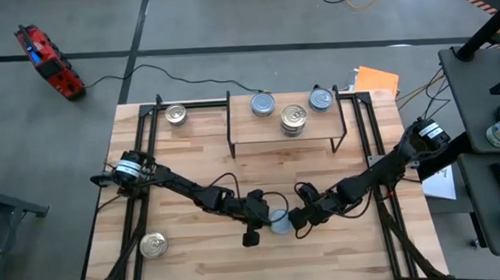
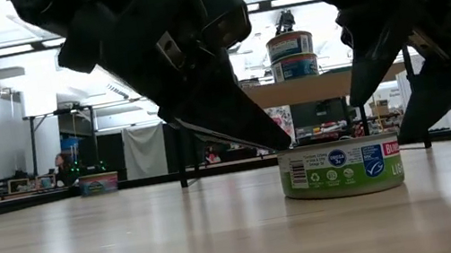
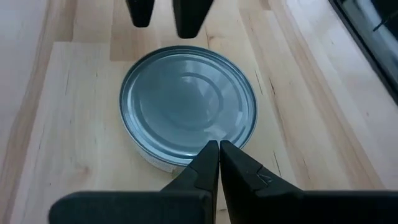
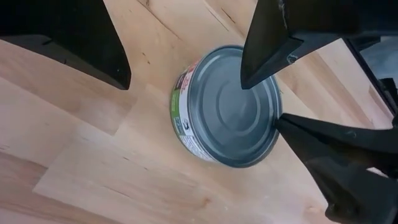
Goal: Stack canned seafood by type on shelf
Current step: Stack the green tuna can on top of the other green tuna can
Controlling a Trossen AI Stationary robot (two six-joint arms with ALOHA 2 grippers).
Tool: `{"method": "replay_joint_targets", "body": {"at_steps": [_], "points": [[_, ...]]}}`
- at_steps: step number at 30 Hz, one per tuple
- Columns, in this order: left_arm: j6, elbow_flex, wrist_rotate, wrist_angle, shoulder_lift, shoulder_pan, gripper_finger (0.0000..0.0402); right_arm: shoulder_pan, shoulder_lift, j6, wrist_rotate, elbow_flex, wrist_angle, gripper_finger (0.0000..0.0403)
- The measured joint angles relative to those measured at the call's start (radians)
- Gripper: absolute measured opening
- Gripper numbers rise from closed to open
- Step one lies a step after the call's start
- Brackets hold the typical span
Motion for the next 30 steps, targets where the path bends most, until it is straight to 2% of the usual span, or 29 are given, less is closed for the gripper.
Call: {"method": "replay_joint_targets", "body": {"at_steps": [4, 30], "points": [[-0.027, -0.021, 0.0, 0.039, 0.0, -0.002, 0.0, 0.004, 0.0, -0.004, 0.017, 0.0, 0.003, 0.029], [-0.057, -0.026, -0.002, 0.032, 0.0, -0.006, 0.0, 0.004, 0.0, -0.014, 0.022, -0.014, 0.037, 0.0311]]}}
